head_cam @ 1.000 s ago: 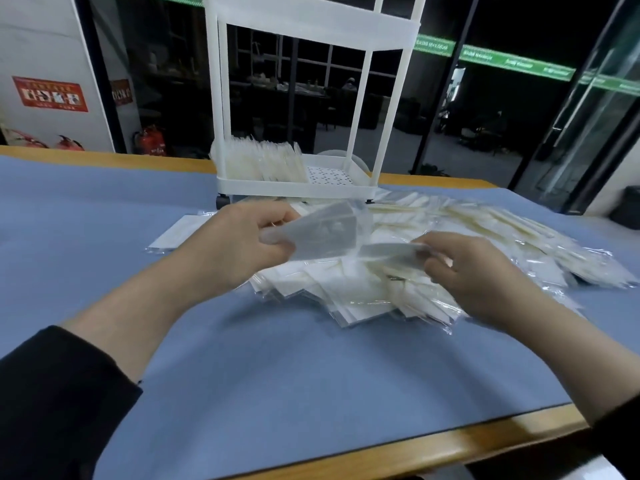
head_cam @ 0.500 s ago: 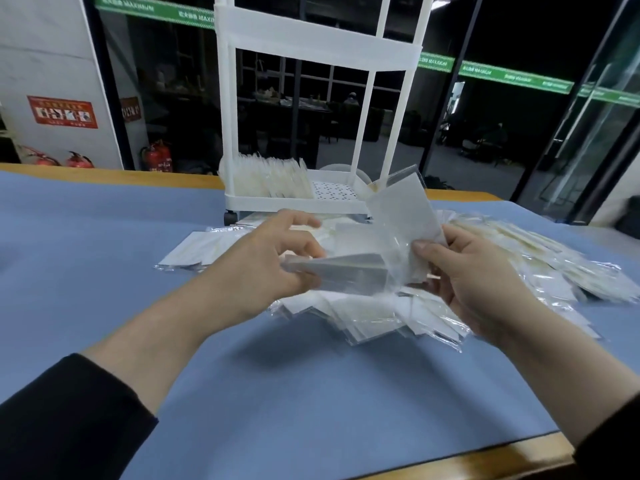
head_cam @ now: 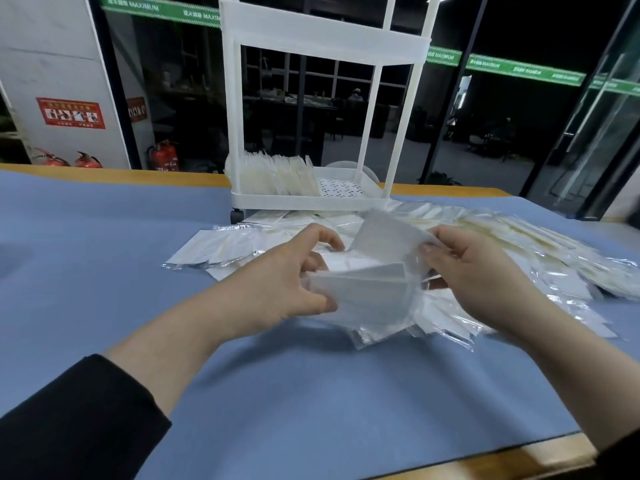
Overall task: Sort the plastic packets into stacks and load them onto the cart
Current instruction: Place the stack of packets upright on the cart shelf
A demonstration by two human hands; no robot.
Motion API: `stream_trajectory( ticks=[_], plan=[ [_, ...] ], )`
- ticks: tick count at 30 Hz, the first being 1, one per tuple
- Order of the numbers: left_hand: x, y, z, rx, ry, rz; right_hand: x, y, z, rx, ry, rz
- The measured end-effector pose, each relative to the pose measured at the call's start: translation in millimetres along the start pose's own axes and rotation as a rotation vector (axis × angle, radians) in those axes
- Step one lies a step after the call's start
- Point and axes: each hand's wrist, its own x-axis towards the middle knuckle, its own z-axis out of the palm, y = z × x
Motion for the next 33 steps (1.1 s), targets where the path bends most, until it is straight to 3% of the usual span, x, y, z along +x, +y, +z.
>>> stream_trajectory(
  ticks=[4, 7, 12, 16, 20, 24, 26, 29, 33],
  plan=[
    [2, -1, 9, 0.057, -0.009, -0.01, -10, -9, -2, -0.174, -0.305, 0.03],
    [3, -2, 11, 0.104, 0.009, -0.057, -20, -14, 2, -0.175, -0.356, 0.06],
    [6, -8, 11, 0.3, 0.057, -0.026, -30, -8, 11, -0.054, -0.302, -0.121],
    [5, -7, 9, 0.294, 0.131, 0.042, -35, 6, 29, -0.177, -0.187, -0.222],
    [-5, 0, 3, 0.156, 0.175, 0.035, -40, -2, 41, -0.021, -0.042, -0.236],
    [-30, 10, -15, 0.016, 0.256, 0.028, -45, -20, 47, 0.217, -0.063, -0.266],
    [-49, 11, -14, 0.079, 0.317, 0.014, -48, -25, 52, 0.159, -0.076, -0.353],
    [-74, 6, 3, 0.04, 0.314, -0.051, -52, -20, 65, -0.114, -0.15, -0.488],
    [-82, 2, 30, 0.017, 0.461, -0.13, -62, -10, 79, -0.208, -0.214, -0.491]
  ],
)
